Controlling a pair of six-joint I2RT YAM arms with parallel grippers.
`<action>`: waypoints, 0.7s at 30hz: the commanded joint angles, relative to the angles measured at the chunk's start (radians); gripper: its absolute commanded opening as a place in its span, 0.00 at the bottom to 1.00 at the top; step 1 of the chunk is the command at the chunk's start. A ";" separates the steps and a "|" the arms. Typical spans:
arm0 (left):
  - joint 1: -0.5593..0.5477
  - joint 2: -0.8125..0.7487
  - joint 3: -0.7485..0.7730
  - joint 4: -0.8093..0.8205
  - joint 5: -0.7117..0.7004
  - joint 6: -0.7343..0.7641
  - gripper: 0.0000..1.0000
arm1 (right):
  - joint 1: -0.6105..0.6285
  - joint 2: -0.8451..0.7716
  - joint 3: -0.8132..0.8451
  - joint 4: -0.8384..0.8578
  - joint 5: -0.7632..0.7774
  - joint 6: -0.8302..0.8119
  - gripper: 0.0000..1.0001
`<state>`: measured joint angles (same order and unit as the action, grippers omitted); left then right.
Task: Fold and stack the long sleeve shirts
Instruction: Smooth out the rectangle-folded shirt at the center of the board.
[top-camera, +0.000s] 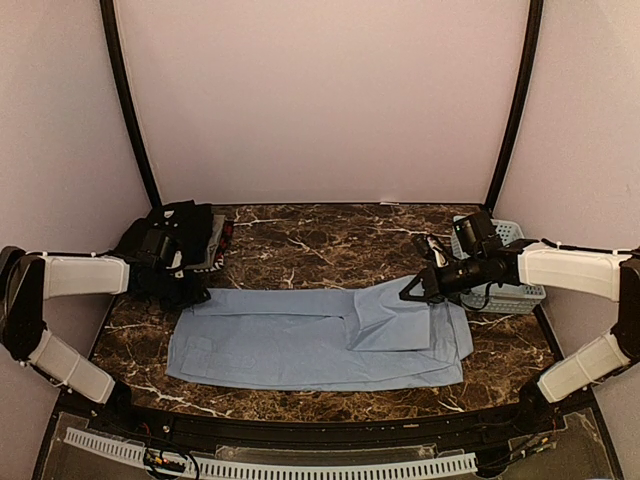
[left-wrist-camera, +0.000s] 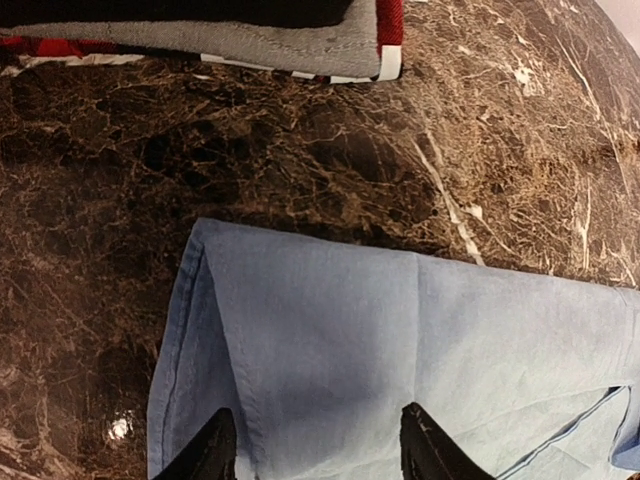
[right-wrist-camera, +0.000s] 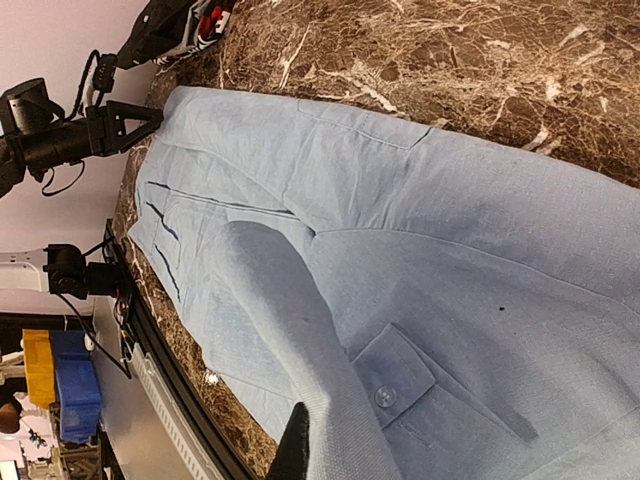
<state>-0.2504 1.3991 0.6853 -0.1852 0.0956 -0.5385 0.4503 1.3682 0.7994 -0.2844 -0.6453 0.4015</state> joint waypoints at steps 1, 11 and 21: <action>0.020 0.041 0.004 0.026 0.013 0.030 0.54 | -0.007 -0.003 0.020 0.029 -0.017 -0.006 0.00; 0.028 0.066 -0.013 0.074 0.052 0.031 0.31 | -0.006 -0.013 0.012 0.021 -0.009 -0.004 0.00; 0.030 0.029 0.003 0.013 0.043 0.042 0.00 | -0.005 -0.046 0.031 -0.042 0.031 -0.020 0.00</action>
<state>-0.2268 1.4696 0.6834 -0.1265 0.1421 -0.5098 0.4503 1.3628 0.7998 -0.2932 -0.6479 0.4011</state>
